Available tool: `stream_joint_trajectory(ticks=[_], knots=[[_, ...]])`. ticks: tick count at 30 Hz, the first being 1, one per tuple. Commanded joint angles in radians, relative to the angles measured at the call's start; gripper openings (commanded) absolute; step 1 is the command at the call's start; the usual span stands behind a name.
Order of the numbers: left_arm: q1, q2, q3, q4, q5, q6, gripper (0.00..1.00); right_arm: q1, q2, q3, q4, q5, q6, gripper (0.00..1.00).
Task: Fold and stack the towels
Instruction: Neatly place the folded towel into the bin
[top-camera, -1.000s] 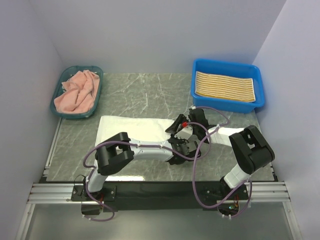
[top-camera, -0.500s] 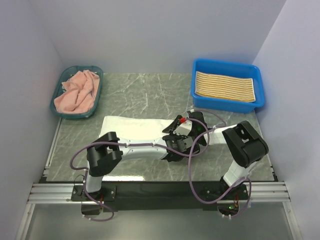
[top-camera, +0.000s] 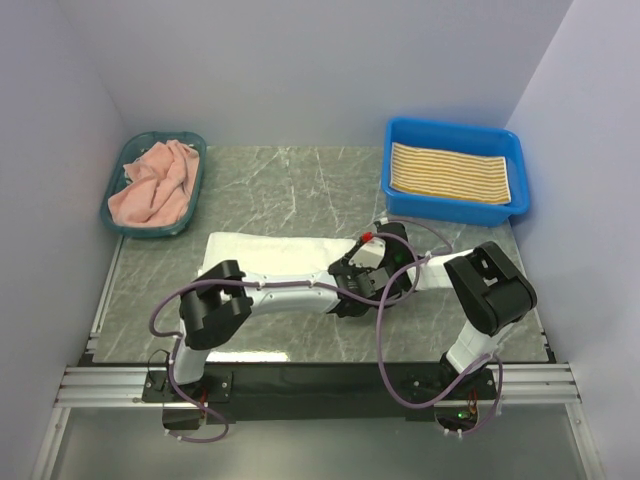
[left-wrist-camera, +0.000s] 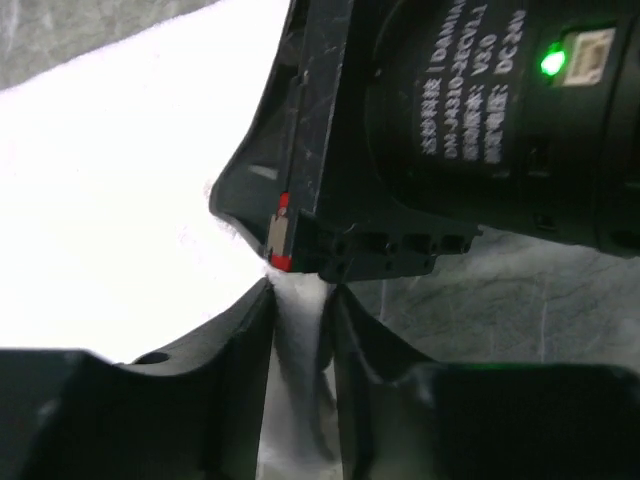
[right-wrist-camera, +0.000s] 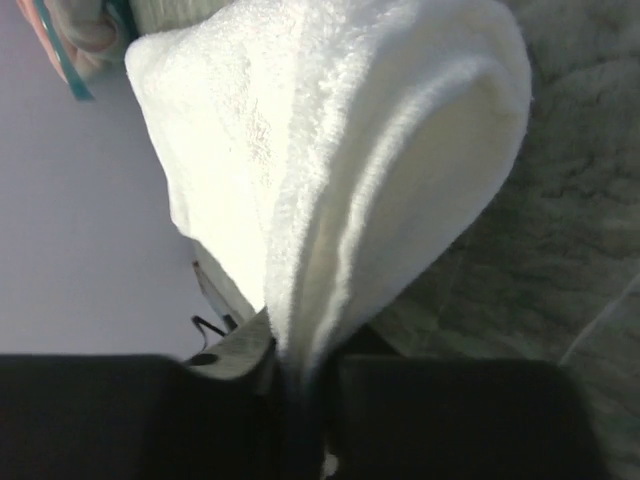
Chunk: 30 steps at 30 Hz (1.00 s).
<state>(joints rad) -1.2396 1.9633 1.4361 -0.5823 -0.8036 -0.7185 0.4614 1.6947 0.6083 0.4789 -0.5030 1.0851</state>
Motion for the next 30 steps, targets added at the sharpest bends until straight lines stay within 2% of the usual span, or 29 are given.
stream_joint_trajectory(ticks=[1, 2, 3, 4, 7, 10, 14, 19, 22, 23, 30], knots=[[0.008, -0.038, 0.031, 0.058, 0.061, -0.022, 0.37, -0.001, -0.029, 0.014, 0.007, 0.012, -0.031, 0.07], [0.009, -0.047, 0.024, 0.065, 0.073, -0.022, 0.44, -0.003, -0.027, 0.034, -0.009, 0.012, -0.046, 0.0], [0.014, -0.073, 0.006, 0.07, 0.096, -0.028, 0.52, -0.013, -0.029, 0.044, -0.044, 0.014, -0.063, 0.0], [0.017, -0.089, -0.005, 0.076, 0.11, -0.033, 0.65, -0.018, -0.03, 0.051, -0.062, 0.017, -0.101, 0.0], [0.043, -0.17, -0.061, 0.101, 0.19, -0.042, 0.8, -0.032, -0.03, 0.111, -0.155, 0.04, -0.221, 0.0], [0.086, -0.292, -0.152, 0.153, 0.282, -0.052, 0.86, -0.043, -0.015, 0.2, -0.264, 0.067, -0.331, 0.0], [0.211, -0.527, -0.278, 0.183, 0.397, -0.058, 0.91, -0.059, 0.006, 0.374, -0.422, 0.136, -0.467, 0.0], [0.377, -0.759, -0.382, 0.101, 0.429, 0.007, 0.98, -0.086, 0.065, 0.602, -0.641, 0.216, -0.617, 0.0], [0.509, -0.897, -0.431, 0.065, 0.414, 0.071, 0.99, -0.119, 0.132, 0.866, -0.787, 0.241, -0.704, 0.0], [0.584, -0.953, -0.448, 0.059, 0.411, 0.102, 0.99, -0.13, 0.169, 0.924, -0.859, 0.265, -0.724, 0.0], [0.862, -1.103, -0.643, 0.085, 0.51, 0.165, 1.0, -0.254, 0.353, 1.414, -1.097, 0.277, -0.85, 0.0]])
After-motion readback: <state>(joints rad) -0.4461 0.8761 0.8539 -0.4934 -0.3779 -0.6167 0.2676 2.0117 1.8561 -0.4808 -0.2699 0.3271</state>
